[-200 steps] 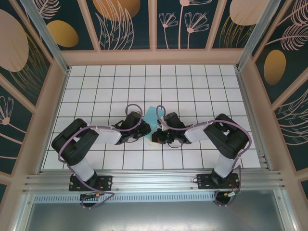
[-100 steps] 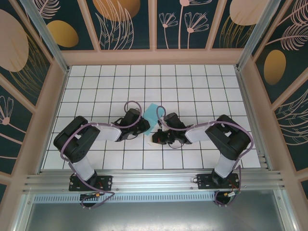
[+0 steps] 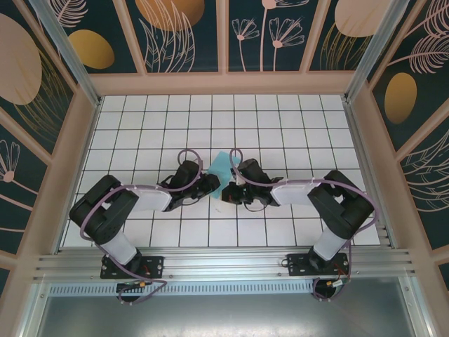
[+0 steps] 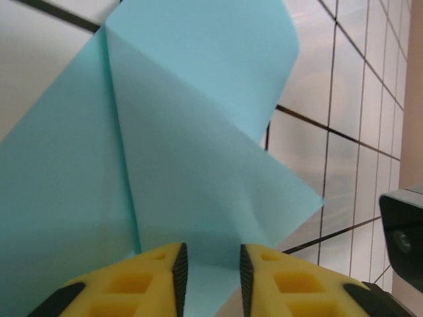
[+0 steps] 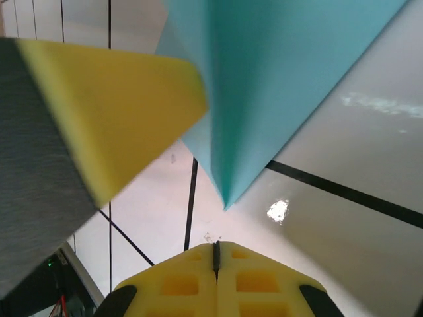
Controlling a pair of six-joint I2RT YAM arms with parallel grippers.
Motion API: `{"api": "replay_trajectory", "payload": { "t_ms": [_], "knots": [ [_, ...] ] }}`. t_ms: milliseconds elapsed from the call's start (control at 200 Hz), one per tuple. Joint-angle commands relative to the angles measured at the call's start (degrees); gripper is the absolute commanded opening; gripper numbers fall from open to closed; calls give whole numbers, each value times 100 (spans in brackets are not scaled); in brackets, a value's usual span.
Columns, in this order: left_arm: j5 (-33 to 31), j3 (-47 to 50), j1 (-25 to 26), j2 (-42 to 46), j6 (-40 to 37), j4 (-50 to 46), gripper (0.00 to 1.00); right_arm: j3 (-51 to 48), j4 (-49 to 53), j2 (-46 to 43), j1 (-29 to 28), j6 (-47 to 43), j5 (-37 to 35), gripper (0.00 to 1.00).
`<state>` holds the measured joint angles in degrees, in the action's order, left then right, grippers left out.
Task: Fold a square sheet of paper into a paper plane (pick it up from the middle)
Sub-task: Fold the triangle a second time at the center of the table.
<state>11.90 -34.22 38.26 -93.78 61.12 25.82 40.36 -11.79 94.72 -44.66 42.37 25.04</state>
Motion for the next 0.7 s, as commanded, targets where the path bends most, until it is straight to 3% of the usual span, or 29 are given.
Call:
{"api": "replay_trajectory", "payload": {
  "t_ms": [0,345,495,696],
  "knots": [
    [-401,-347,-27,288,-304,-461,33,141,249,-241,38,-50,-246,0],
    [-13,-823,-545,-159,-732,-523,28,552,72,2,-19,-72,98,0],
    [299,-1055,-572,-409,-802,-489,27,862,75,272,-69,-30,99,0],
    [236,-1097,-574,-615,-831,-523,27,1214,234,784,-25,-125,-40,0]
  ]
}}
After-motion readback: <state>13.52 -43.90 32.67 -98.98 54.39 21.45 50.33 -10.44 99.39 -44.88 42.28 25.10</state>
